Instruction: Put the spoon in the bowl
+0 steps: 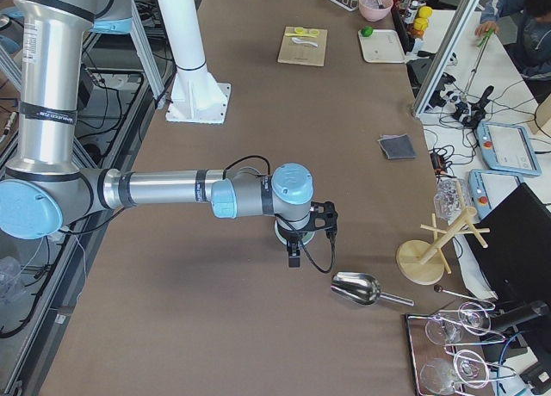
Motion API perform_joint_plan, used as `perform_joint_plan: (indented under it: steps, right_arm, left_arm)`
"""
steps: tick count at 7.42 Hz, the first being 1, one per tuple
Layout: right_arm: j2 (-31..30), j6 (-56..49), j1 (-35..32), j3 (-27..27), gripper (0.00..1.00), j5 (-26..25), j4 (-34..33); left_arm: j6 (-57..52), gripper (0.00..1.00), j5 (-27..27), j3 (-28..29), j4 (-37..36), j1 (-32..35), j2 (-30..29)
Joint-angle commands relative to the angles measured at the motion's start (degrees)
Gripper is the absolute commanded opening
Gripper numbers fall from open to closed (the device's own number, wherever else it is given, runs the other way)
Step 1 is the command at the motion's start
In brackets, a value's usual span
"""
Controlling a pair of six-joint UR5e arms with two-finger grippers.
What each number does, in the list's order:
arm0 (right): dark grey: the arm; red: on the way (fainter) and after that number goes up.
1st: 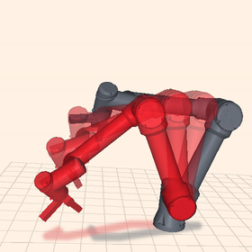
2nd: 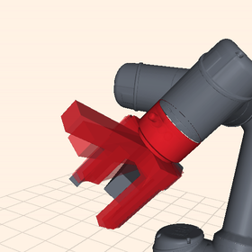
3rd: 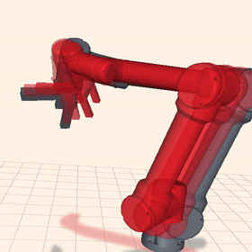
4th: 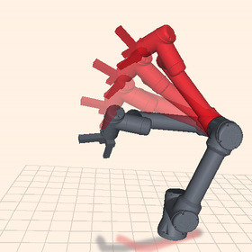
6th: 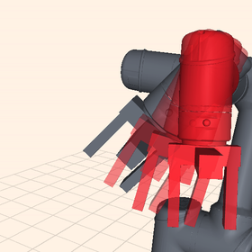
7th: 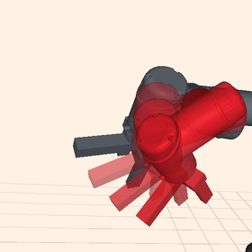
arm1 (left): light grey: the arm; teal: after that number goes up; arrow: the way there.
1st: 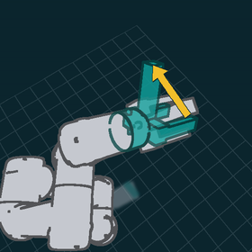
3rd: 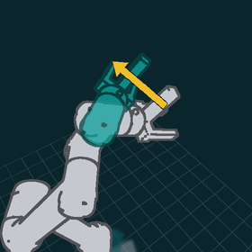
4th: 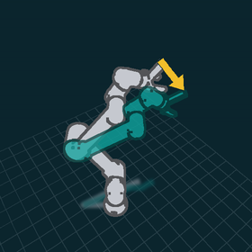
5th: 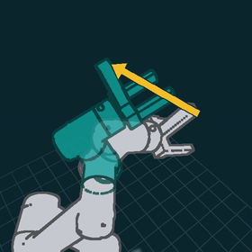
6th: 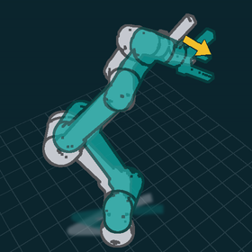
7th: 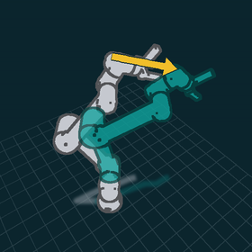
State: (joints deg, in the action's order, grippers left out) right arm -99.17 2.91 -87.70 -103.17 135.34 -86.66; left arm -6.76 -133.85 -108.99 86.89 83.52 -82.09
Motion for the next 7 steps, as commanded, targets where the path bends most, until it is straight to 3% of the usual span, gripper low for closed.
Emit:
perform_joint_plan:
  steps: [1,5,7]
  right_arm:
    - [0.0,0.0,0.1,0.1,1.00,0.0,0.0]
    - [1.7,-0.1,2.5,0.8,1.00,1.3,0.0]
    - [3.6,0.0,4.9,2.6,1.00,1.3,0.0]
  left_arm:
    - [-0.1,0.98,0.2,0.4,0.0,0.1,0.4]
    - [0.3,0.98,-1.8,-0.1,2.2,-0.4,-0.3]
    - [12.3,0.98,-1.8,0.1,8.7,-2.2,-1.3]
